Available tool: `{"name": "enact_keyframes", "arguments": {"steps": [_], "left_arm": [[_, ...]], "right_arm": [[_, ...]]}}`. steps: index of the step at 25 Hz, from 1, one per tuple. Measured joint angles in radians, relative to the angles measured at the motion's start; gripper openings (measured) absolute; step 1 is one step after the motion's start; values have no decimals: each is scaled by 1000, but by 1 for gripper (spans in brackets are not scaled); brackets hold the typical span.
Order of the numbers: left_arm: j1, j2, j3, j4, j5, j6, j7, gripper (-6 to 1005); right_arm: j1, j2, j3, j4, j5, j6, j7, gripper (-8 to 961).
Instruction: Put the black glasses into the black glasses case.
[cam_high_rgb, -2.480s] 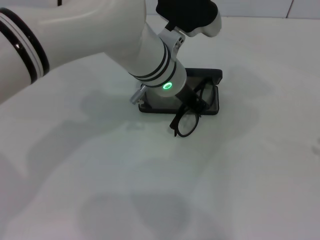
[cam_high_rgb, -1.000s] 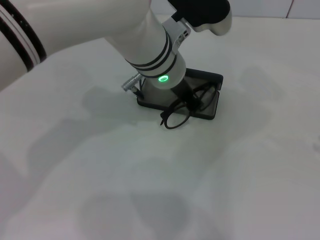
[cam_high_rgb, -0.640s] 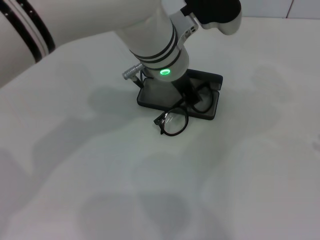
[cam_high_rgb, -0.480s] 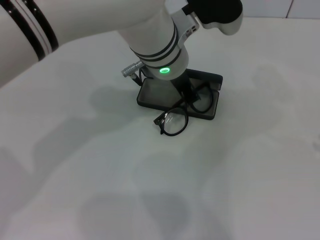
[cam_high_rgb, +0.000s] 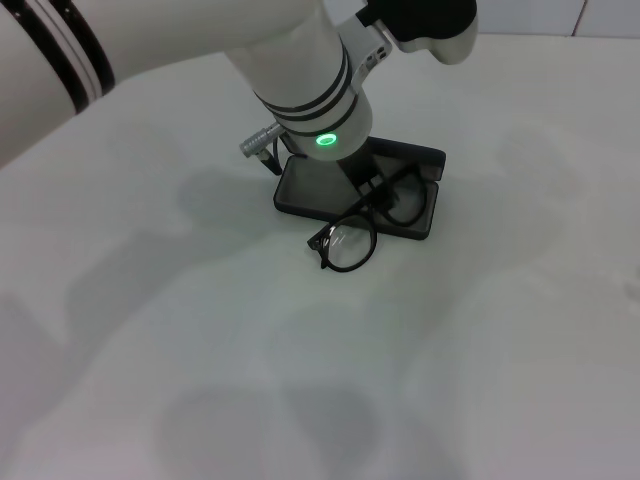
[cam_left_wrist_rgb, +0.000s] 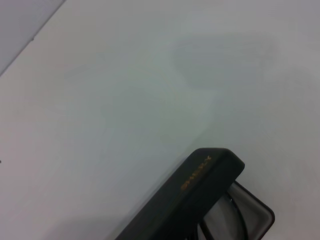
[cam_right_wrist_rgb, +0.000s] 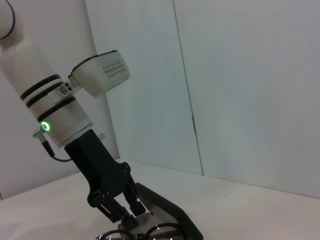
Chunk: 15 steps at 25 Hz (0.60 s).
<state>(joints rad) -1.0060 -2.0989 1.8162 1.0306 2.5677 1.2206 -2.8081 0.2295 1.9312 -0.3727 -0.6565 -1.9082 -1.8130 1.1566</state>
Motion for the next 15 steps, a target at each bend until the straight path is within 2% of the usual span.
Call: {"name": "enact_keyframes", "arguments": {"steps": [5, 15], "left_arm": [[-10, -1, 0, -36, -10, -21, 4, 371], [-40, -4, 8, -135, -57, -87, 24, 377]], "right_arm": [[1, 1, 0, 0, -2, 0, 0, 204], [4, 0, 0, 9, -4, 3, -1, 205]]}}
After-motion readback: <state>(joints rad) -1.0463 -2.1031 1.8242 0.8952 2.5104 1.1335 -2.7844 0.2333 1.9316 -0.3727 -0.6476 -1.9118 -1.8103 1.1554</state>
